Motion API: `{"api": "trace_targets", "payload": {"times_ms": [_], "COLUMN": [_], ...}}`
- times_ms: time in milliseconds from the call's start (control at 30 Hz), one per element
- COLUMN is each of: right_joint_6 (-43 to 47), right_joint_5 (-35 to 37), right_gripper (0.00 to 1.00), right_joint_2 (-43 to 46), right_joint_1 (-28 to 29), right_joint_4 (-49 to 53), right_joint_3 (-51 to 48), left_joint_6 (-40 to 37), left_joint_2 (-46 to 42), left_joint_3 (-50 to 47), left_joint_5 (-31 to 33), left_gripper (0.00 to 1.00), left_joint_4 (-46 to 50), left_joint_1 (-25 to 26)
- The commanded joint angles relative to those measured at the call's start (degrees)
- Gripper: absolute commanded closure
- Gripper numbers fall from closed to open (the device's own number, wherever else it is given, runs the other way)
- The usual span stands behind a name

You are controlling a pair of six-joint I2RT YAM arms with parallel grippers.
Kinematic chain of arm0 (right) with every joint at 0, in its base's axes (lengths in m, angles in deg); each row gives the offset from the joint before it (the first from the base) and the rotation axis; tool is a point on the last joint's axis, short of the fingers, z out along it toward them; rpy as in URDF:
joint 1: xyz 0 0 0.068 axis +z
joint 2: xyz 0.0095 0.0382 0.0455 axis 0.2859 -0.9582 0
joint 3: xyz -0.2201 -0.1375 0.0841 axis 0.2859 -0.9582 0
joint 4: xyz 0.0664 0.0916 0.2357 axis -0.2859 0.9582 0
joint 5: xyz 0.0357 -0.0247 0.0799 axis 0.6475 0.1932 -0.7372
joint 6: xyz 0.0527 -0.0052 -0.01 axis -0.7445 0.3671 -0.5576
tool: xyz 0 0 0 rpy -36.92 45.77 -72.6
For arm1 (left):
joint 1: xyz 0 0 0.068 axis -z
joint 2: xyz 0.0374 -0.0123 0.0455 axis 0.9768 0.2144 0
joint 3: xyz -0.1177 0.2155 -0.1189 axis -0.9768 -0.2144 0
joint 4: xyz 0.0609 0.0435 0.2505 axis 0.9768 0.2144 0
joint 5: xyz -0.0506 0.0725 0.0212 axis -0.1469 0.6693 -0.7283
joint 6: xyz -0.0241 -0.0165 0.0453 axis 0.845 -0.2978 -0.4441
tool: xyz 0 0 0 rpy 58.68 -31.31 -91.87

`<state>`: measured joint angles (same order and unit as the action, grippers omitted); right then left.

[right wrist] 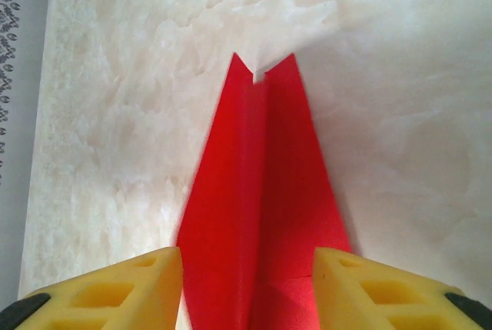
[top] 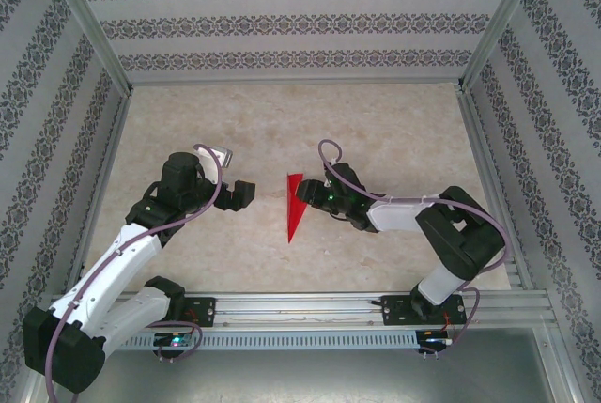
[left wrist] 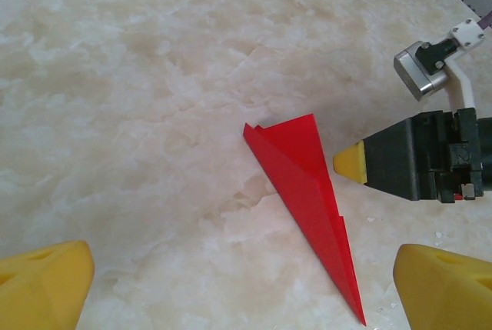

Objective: Fold a paper plane with a square sheet of paper (fold left side to right side)
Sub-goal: Turn over the paper plane at the center of the table, then pick up the paper plane at the center of the table.

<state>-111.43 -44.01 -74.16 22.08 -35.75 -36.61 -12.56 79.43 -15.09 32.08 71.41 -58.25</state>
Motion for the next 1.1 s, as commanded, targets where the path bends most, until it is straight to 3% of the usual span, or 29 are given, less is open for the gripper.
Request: {"api": "trace_targets", "payload": {"times_ms": [0, 200, 400, 1067], "right_joint_6": [3.8, 1.1, -0.9, -5.0], "right_joint_5": [8.2, 5.2, 1.2, -1.7], "right_gripper": [0.47, 0.55, 0.64, 0.72], "right_joint_2": [4.8, 5.2, 4.5, -4.3], "right_joint_1": [2.7, 3.5, 3.8, 6.1], "right_joint_4": [17.1, 18.1, 12.9, 6.0], "right_joint_3": [4.3, 4.1, 1.5, 2.7], "left_joint_6": [-1.3, -1.4, -1.4, -1.6], "left_joint_2": [-0.9, -1.2, -1.1, -1.0], "left_joint_3": [-0.4, -0.3, -0.2, 0.0], "left_joint_5": [0.5, 0.7, 0.7, 1.3], "left_gripper": [0.00, 0.00, 0.00, 0.00], "left_joint_4": [-0.6, -0.4, -0.2, 0.5], "left_joint_1": [-0.9, -0.9, -0.9, -0.9]}}
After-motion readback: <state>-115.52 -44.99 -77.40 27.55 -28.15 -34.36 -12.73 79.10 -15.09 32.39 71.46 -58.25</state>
